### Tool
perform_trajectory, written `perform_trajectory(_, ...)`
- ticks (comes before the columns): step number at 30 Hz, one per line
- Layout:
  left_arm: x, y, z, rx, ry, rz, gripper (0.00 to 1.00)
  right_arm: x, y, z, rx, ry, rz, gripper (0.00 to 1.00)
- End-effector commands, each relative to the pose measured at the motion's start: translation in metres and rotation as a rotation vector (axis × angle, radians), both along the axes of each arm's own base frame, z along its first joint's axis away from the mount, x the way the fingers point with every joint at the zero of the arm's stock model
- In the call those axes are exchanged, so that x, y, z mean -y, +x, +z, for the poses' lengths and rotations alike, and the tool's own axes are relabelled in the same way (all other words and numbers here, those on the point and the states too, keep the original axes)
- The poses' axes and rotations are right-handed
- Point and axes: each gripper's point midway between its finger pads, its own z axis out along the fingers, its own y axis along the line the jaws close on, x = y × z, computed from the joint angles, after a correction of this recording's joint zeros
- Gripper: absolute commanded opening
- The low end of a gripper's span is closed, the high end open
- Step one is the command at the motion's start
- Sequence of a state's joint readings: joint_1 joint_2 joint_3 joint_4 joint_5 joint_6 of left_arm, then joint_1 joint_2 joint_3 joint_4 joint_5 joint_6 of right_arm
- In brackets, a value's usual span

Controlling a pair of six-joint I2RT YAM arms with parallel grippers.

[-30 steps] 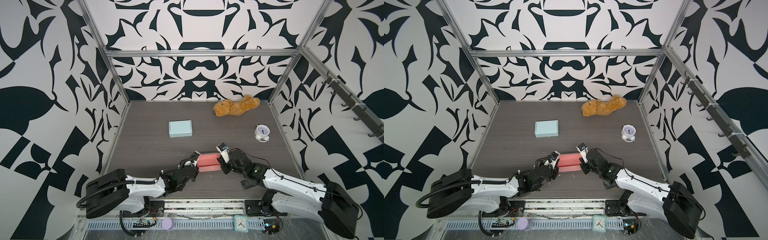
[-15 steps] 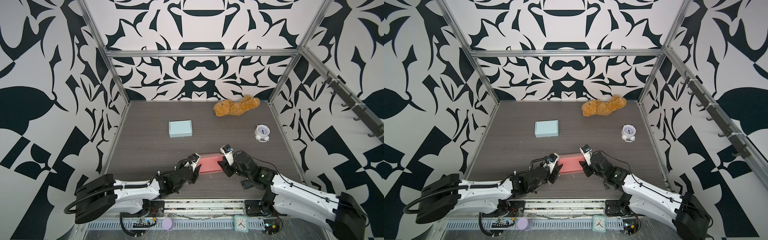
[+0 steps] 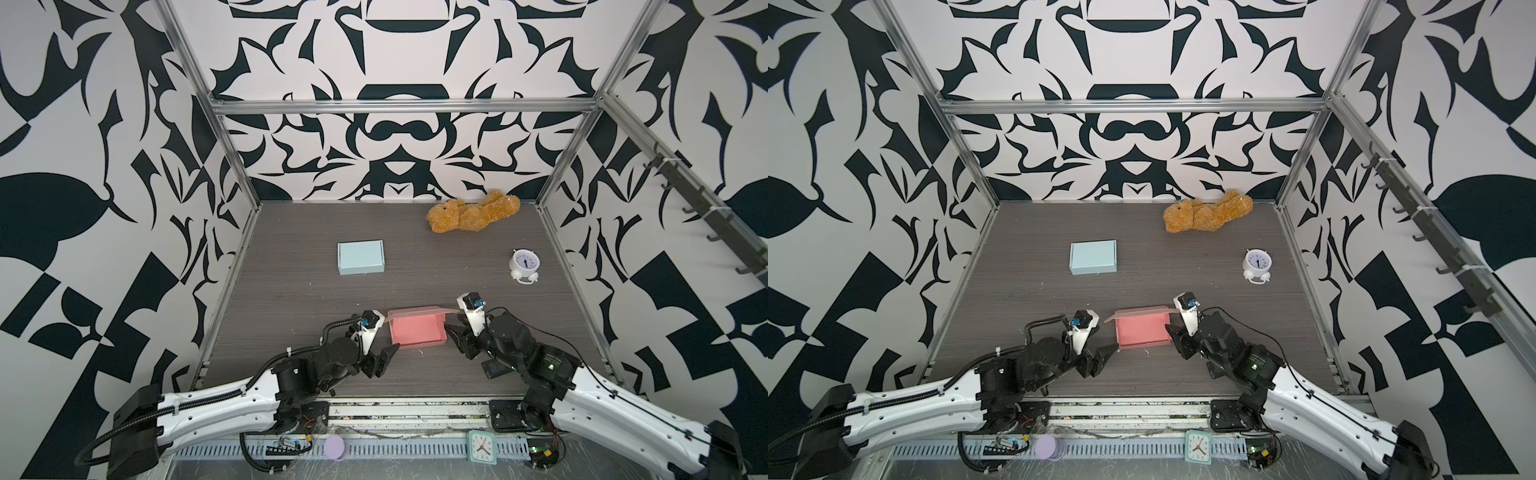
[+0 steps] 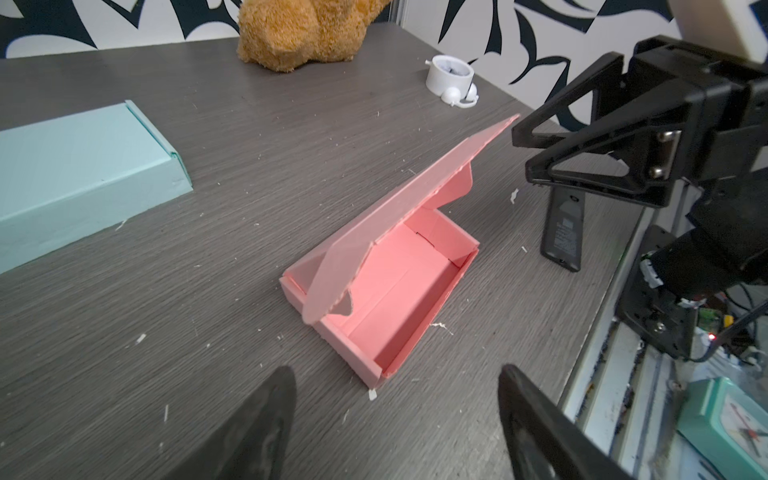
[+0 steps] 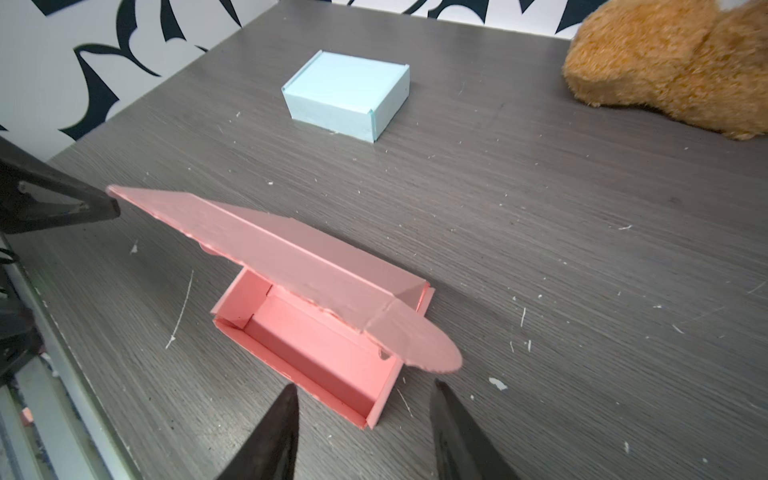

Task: Fold the paper box
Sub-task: 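Lower the pink lid down over the tray with both grippers, then press the closed pink lid flat with both grippers at its edges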

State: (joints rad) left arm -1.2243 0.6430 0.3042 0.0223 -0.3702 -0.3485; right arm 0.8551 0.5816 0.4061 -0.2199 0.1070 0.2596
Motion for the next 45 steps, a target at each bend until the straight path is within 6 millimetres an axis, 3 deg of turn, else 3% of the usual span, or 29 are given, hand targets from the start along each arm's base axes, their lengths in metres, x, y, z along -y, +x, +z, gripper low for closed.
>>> perform_trajectory(1, -0.013, 0.002, 0.015, -0.008, -0.007, 0.047, 0.79, 0.005, 0.006, 0.047, 0.070, 0.061, -0.050, 0.55)
perform_trajectory(8, -0.034, 0.019, 0.056, -0.076, -0.019, 0.232, 0.79, -0.016, 0.020, 0.091, 0.035, 0.005, -0.022, 0.60)
perform_trajectory(14, -0.026, 0.031, 0.079, -0.188, 0.059, 0.283, 0.78, -0.033, 0.040, 0.097, -0.011, -0.097, 0.004, 0.61)
perform_trajectory(17, -0.018, 0.043, 0.080, -0.257, 0.082, 0.288, 0.76, -0.037, 0.052, 0.090, -0.076, -0.095, 0.023, 0.61)
perform_trajectory(23, -0.008, 0.072, 0.063, -0.376, 0.047, 0.289, 0.73, -0.034, 0.076, 0.062, -0.185, -0.072, 0.022, 0.61)
perform_trajectory(30, -0.002, 0.096, 0.040, -0.456, 0.013, 0.282, 0.72, -0.034, 0.085, 0.032, -0.250, -0.072, 0.025, 0.60)
perform_trajectory(45, 0.019, 0.105, -0.008, -0.560, 0.059, 0.236, 0.70, -0.027, 0.073, -0.008, -0.339, -0.112, 0.028, 0.65)
